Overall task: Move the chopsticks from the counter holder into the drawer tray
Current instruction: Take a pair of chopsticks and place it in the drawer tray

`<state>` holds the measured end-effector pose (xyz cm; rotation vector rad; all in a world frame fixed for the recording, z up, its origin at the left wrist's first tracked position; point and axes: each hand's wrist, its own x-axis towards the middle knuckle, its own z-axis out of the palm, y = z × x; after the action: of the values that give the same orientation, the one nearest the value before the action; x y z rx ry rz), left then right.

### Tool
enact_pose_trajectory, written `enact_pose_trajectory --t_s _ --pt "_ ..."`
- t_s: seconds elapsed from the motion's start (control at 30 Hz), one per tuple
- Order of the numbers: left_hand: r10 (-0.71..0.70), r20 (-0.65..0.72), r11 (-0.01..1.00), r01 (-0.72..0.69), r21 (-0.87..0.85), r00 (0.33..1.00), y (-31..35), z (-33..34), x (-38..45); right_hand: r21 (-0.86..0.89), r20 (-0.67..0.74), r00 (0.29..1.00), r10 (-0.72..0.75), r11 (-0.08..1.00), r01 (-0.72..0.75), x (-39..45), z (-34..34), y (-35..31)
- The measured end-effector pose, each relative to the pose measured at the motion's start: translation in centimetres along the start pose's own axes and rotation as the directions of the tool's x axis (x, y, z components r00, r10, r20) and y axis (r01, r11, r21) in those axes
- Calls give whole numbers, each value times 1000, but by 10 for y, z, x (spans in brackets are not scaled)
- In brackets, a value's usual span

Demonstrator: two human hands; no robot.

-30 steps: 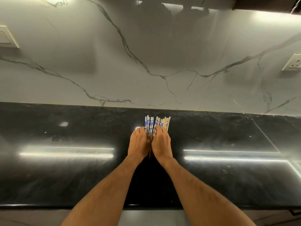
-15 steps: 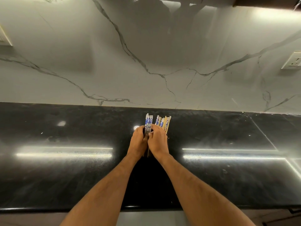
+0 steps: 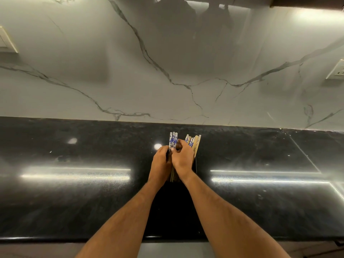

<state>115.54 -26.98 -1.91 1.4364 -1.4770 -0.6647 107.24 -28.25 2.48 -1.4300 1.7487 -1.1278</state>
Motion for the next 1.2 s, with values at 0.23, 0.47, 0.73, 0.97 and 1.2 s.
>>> enact_pose_trajectory --t_s 0.23,0.47,0.73,0.97,1.2 --pt "9 -82 992 1 123 997 -4 -5 2 32 29 999 -37 999 36 -2 -3 2" --pt "-30 -72 985 42 167 997 -4 -8 2 23 33 999 39 999 -40 0 -3 -4" --pt "-34 -100 992 46 121 994 1 -9 -6 206 31 990 140 968 -144 -5 1 -6" --pt "-70 -170 986 94 137 983 6 -13 -11 295 88 987 133 943 -154 -4 -12 -6" --pt "10 -260 994 20 110 966 28 -21 -11 404 51 998 30 913 -48 -1 -31 -24"
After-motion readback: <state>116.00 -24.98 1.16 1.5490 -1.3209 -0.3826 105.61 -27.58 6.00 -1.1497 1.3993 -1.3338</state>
